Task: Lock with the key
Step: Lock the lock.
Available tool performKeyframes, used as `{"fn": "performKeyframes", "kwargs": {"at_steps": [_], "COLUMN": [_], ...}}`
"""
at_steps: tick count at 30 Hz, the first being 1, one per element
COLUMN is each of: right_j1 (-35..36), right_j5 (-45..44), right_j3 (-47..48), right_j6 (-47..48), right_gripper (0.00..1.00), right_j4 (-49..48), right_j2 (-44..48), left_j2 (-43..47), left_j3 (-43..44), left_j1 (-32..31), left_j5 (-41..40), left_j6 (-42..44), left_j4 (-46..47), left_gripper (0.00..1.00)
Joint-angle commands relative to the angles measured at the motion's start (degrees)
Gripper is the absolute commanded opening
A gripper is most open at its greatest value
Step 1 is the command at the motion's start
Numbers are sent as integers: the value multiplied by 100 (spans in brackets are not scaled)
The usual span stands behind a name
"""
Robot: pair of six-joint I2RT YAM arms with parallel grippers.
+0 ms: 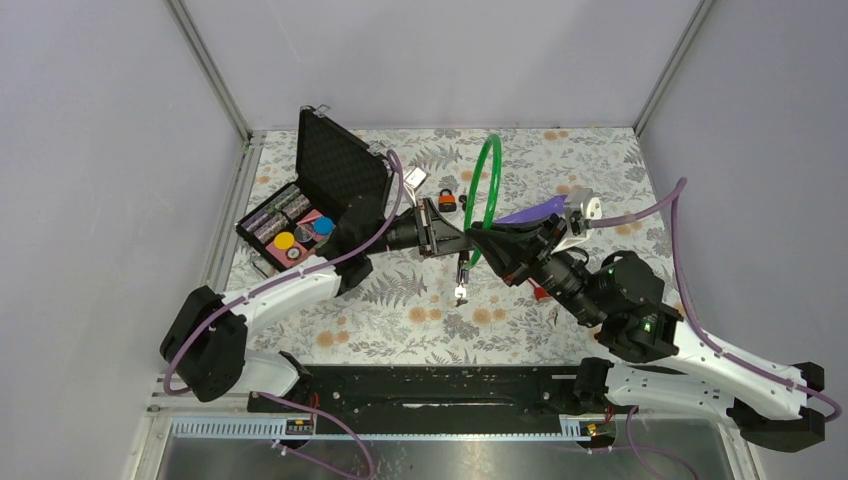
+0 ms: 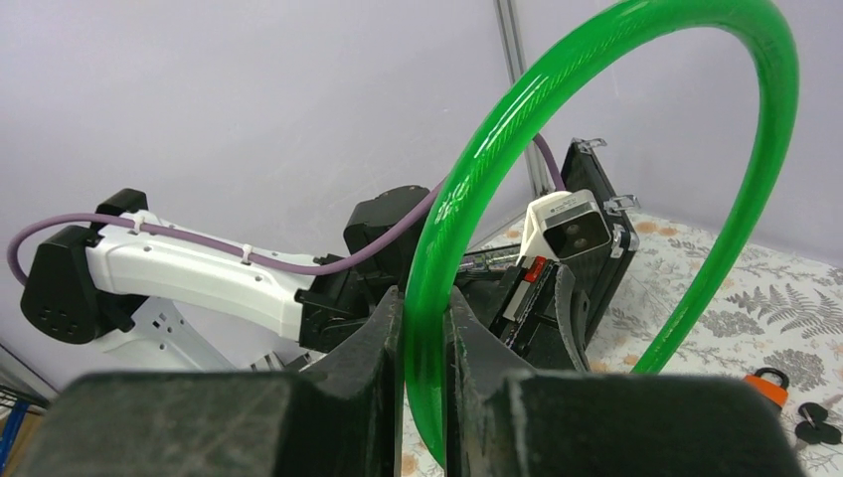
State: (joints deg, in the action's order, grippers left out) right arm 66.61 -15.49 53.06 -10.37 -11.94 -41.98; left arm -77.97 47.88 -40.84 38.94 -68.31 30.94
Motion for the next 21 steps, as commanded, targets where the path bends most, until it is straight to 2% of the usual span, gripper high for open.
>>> {"fn": "performKeyframes", "kwargs": {"at_steps": [1,9,12,21], "right_j1": [-23,-25,-25,-23], "right_j5": [-284,155,-91,-97], "right_j3": [-13,-37,-45,189], "right_j6": [141,119,87,41], "right_gripper": [0,0,0,0], "right_j4": [-283,-106,-64,100], "right_j2": [25,93,166,-109], "left_j2": [391,133,98,287], "left_j3": [-41,-446,-533,-410], "left_j1": [25,232,246,245], "left_j5": [316,216,163,123], "left_j6": [-457,-1960,-2019,-1738], "left_j4": [1064,2758,2836,2436], "left_gripper": [0,0,0,0]}}
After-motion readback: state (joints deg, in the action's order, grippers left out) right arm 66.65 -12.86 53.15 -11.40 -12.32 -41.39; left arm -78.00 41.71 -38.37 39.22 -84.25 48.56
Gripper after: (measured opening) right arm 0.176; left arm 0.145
